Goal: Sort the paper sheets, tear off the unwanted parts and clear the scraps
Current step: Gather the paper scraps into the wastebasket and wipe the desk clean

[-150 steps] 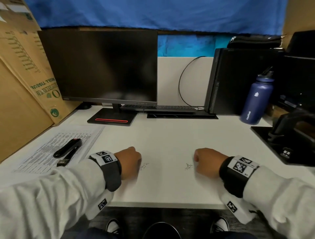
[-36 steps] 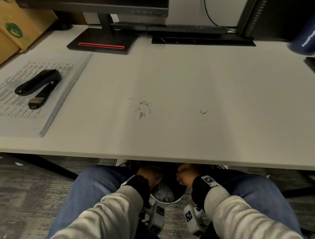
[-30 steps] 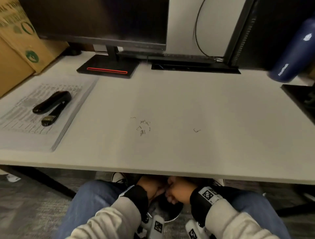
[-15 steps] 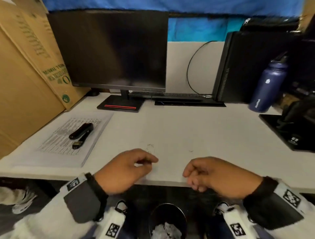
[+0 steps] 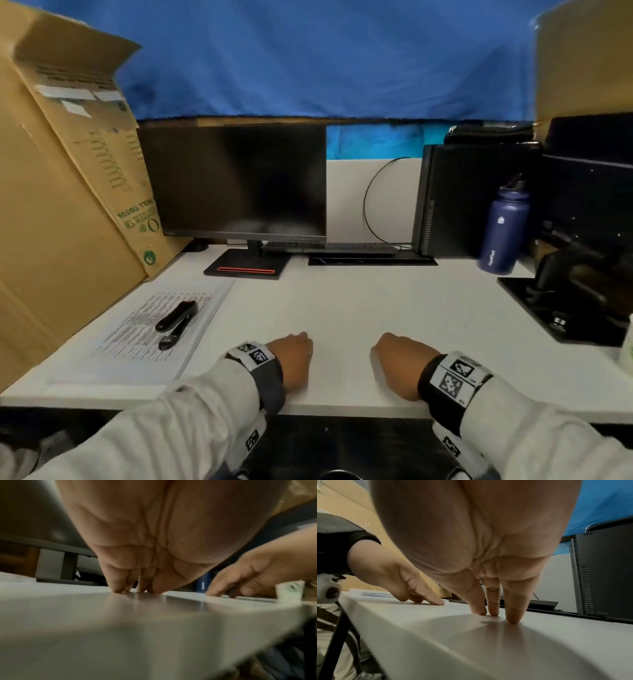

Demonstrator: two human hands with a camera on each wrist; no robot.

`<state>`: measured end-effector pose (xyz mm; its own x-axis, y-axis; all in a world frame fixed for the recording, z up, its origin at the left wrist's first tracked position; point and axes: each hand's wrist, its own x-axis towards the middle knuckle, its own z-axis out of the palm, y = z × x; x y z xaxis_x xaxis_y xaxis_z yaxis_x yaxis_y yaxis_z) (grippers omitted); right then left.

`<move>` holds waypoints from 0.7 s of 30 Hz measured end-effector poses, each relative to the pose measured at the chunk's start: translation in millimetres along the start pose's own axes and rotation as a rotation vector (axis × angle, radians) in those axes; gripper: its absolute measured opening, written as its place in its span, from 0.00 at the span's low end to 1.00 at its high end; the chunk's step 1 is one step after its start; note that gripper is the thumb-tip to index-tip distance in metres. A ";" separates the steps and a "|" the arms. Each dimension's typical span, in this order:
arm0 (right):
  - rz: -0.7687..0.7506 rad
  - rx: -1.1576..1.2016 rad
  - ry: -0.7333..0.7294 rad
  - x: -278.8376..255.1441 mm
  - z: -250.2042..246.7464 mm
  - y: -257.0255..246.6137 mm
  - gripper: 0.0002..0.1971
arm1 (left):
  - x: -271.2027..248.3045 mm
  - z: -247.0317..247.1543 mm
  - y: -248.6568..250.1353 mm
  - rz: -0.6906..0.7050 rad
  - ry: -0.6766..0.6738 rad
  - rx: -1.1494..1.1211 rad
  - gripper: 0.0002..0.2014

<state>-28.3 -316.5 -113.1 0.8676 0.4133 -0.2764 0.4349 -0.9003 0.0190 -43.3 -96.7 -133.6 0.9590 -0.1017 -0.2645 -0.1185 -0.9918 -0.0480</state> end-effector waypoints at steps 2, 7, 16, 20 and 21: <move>0.004 0.002 0.003 -7.4 4.1 0.6 0.18 | -11.2 12.4 -4.7 0.060 0.007 0.020 0.24; 0.004 0.058 0.044 -2.1 5.4 8.6 0.20 | -23.8 12.0 -31.0 0.141 0.165 -0.213 0.17; -0.044 0.089 0.130 2.7 19.8 -10.4 0.19 | -42.0 20.1 -12.2 0.147 0.076 -0.176 0.22; -0.061 0.144 0.184 3.3 28.8 -8.6 0.20 | -53.4 31.0 -15.6 0.209 0.171 -0.206 0.24; -0.052 0.177 0.201 4.0 28.3 -5.4 0.21 | -52.6 32.3 -17.9 0.203 0.205 -0.266 0.24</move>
<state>-34.0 -313.9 -141.5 0.8835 0.4622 -0.0761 0.4462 -0.8799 -0.1632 -100.0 -71.1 -149.9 0.9576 -0.2846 -0.0442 -0.2659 -0.9326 0.2440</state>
